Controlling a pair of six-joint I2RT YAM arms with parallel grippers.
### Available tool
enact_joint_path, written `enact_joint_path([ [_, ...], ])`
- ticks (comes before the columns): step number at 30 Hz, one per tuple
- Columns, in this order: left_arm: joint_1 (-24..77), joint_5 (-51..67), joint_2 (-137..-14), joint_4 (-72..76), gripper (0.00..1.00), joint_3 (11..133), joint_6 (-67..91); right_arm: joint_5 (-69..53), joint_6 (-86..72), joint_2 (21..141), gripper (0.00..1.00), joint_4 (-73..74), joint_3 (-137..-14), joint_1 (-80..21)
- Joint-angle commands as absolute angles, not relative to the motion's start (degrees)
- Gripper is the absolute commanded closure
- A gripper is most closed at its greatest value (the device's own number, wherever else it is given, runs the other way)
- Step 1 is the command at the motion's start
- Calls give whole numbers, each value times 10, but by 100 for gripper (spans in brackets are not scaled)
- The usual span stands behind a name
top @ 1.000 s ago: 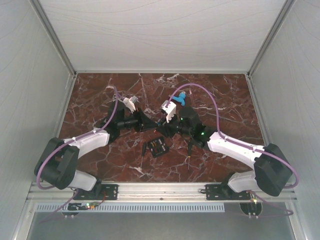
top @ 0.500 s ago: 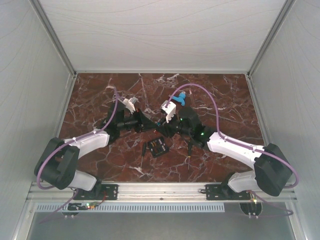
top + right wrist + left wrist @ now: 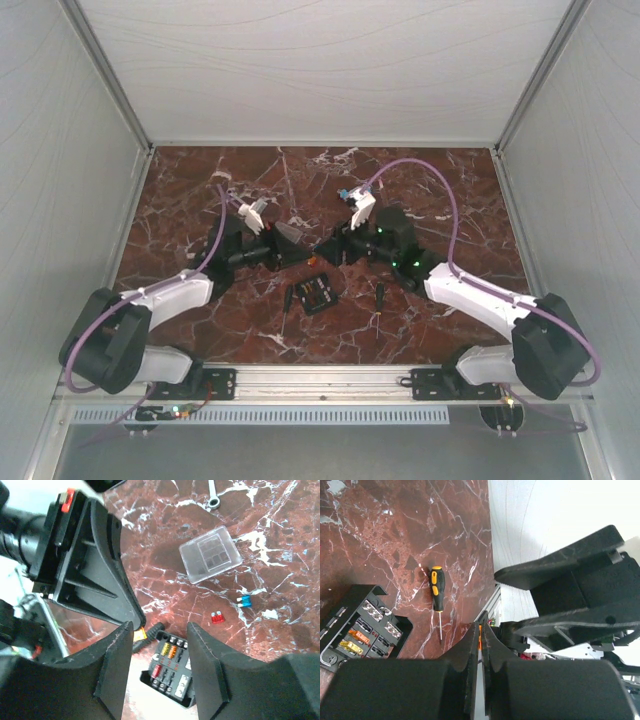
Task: Snap on the fuse box
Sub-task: Pick up the fuse from the center of the board.
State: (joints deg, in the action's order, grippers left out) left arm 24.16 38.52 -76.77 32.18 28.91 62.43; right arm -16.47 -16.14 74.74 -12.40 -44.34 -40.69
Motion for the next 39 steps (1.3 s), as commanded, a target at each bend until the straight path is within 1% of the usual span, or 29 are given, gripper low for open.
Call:
enact_joint_path([
  [1,243,361,-730,403,100,276,661,-217,-313,713,55,-213,-417,-378],
  [4,242,346,-710,420,100,263,675,-239,-378,712,48,-241,-409,-368],
  [7,243,326,-691,444,100,248,695,-263,-443,720,46,-271,-406,-368],
  [12,244,292,-660,475,100,230,723,-288,-552,735,50,-374,-374,-368],
  [22,255,251,-630,537,100,204,768,-280,-615,759,57,-447,-360,-376],
  [25,261,250,-629,546,100,201,778,-288,-632,779,59,-475,-364,-379],
  [32,267,244,-630,578,100,189,800,-299,-653,811,70,-523,-370,-384],
  [36,268,240,-632,588,100,183,807,-300,-654,810,76,-531,-370,-385],
  [39,268,237,-633,593,100,179,812,-300,-653,808,83,-535,-369,-384],
])
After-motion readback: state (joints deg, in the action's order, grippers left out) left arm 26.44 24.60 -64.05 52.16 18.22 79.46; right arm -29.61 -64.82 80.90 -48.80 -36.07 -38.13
